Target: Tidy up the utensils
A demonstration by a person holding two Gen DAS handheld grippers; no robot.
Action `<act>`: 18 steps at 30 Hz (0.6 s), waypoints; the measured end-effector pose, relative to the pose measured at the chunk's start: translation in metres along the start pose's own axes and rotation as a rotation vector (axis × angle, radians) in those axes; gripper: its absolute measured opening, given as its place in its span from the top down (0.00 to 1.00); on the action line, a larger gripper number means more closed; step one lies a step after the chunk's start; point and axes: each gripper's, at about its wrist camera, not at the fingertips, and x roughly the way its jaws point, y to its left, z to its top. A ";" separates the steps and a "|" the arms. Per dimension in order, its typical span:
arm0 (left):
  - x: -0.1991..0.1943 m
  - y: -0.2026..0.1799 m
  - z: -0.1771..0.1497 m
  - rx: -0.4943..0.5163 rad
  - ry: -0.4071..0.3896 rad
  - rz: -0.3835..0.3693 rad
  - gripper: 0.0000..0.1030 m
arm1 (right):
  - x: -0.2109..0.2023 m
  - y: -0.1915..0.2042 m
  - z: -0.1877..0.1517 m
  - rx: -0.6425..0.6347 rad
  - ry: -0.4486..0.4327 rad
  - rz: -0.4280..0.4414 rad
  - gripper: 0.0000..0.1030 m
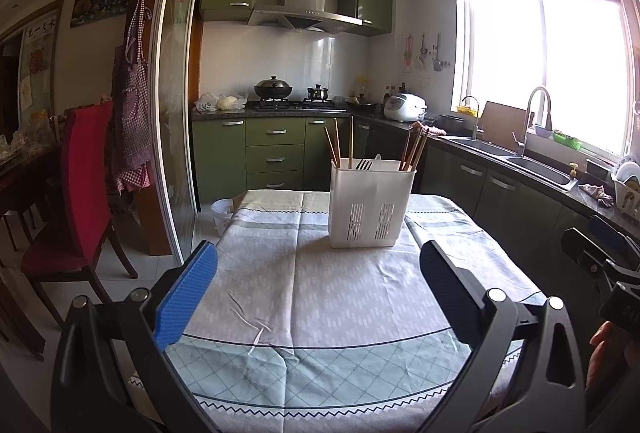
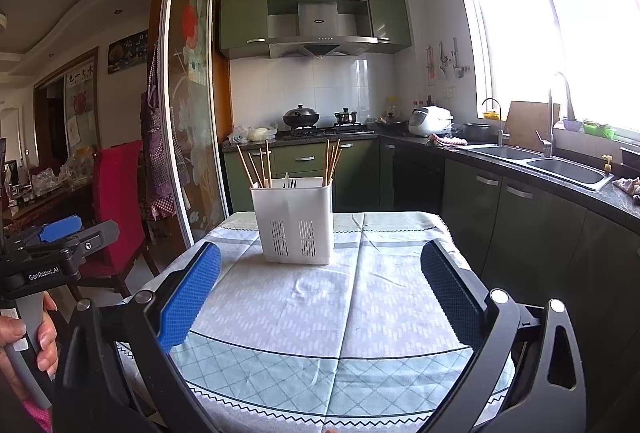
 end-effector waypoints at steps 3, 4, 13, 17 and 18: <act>0.000 0.001 0.000 -0.001 0.000 -0.001 0.07 | 0.000 0.000 -0.001 0.002 0.002 0.004 0.04; 0.000 0.000 0.000 -0.003 0.000 0.000 0.07 | 0.000 0.000 -0.001 0.001 0.003 0.005 0.04; 0.000 -0.002 0.000 -0.008 -0.001 0.004 0.07 | 0.000 0.002 -0.002 -0.003 0.007 0.009 0.04; 0.000 -0.002 0.000 -0.007 -0.001 0.005 0.07 | 0.000 0.002 -0.002 -0.001 0.007 0.011 0.04; 0.000 -0.002 0.000 -0.006 -0.001 0.004 0.07 | 0.000 0.002 -0.002 -0.002 0.006 0.010 0.04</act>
